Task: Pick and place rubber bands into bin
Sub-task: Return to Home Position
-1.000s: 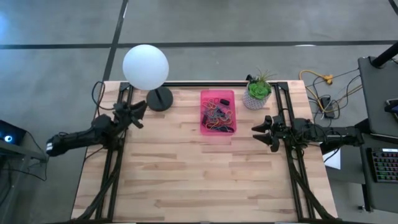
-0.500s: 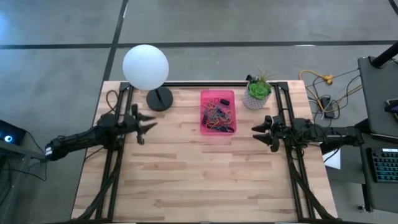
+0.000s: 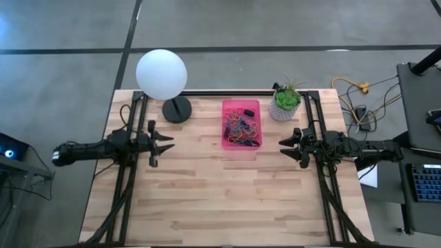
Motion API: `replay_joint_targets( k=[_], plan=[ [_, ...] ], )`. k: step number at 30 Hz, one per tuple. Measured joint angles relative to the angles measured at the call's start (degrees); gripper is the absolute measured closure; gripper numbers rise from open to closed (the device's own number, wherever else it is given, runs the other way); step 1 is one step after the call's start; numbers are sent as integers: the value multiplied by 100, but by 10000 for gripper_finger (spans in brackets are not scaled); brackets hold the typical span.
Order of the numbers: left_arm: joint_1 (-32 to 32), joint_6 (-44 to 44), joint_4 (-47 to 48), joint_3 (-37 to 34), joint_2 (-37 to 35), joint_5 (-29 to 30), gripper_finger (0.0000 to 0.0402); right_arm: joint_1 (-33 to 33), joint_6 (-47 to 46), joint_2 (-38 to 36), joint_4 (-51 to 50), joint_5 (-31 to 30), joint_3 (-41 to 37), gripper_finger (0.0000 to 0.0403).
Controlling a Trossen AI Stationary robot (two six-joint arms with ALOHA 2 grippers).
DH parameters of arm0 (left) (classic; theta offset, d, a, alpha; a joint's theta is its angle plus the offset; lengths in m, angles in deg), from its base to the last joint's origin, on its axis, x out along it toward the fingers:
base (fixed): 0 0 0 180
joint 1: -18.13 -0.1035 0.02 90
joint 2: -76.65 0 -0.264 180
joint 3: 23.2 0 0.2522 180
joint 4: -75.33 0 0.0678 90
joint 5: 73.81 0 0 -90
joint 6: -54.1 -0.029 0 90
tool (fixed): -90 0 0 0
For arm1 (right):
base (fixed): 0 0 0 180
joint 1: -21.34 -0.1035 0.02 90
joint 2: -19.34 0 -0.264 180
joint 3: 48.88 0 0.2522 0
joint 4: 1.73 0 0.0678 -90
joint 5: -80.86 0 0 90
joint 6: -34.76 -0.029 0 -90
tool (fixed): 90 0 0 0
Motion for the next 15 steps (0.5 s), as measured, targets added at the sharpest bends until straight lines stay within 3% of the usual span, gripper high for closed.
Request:
replay_joint_targets(
  k=[15],
  plan=[
    [47,0,-81,0,221,11,301,0,0,0,0,-2,0,188]
  ],
)
